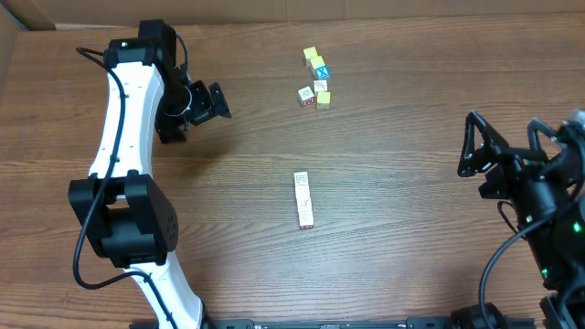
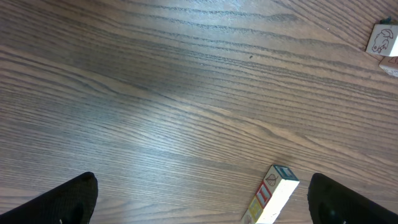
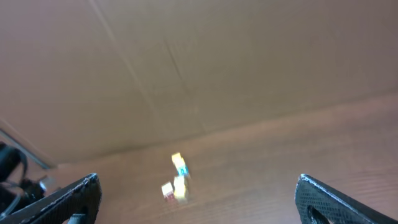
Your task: Flip 4 blocks
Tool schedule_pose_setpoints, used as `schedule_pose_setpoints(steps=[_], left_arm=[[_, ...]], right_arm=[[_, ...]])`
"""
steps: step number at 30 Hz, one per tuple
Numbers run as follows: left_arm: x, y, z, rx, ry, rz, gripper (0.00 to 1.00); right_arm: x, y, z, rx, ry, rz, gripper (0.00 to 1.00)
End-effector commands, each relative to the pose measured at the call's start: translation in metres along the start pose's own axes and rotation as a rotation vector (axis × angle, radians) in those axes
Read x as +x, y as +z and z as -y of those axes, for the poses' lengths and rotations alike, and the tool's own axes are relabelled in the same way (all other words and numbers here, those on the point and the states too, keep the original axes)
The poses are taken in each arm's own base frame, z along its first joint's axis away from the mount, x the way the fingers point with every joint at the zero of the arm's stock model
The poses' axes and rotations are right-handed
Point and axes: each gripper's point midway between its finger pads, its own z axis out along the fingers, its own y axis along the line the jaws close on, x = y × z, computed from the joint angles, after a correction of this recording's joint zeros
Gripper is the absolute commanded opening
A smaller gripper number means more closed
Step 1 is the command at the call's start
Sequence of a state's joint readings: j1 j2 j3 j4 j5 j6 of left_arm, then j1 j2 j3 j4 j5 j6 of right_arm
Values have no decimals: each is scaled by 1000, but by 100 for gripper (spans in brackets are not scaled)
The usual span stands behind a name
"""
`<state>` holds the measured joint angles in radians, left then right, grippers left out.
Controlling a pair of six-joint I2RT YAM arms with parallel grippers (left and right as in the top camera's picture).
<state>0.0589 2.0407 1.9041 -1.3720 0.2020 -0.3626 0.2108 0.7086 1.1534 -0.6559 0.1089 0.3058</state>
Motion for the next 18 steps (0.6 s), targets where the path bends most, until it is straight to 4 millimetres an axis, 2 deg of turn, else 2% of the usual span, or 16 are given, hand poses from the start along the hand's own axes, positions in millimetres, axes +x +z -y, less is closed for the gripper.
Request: schedule_pose_setpoints(steps=[1, 5, 11, 18], left_arm=[[2, 4, 1, -4, 16, -12, 100], [2, 4, 1, -3, 16, -11, 100], [2, 4, 1, -3, 16, -11, 100], [2, 4, 1, -3, 16, -11, 100]], right_arm=[[-4, -5, 1, -20, -12, 70, 100], [-10, -15, -6, -92, -58, 202, 100], [-3, -32, -13, -205, -137, 387, 100], [-5, -71, -22, -326, -236, 674, 100]])
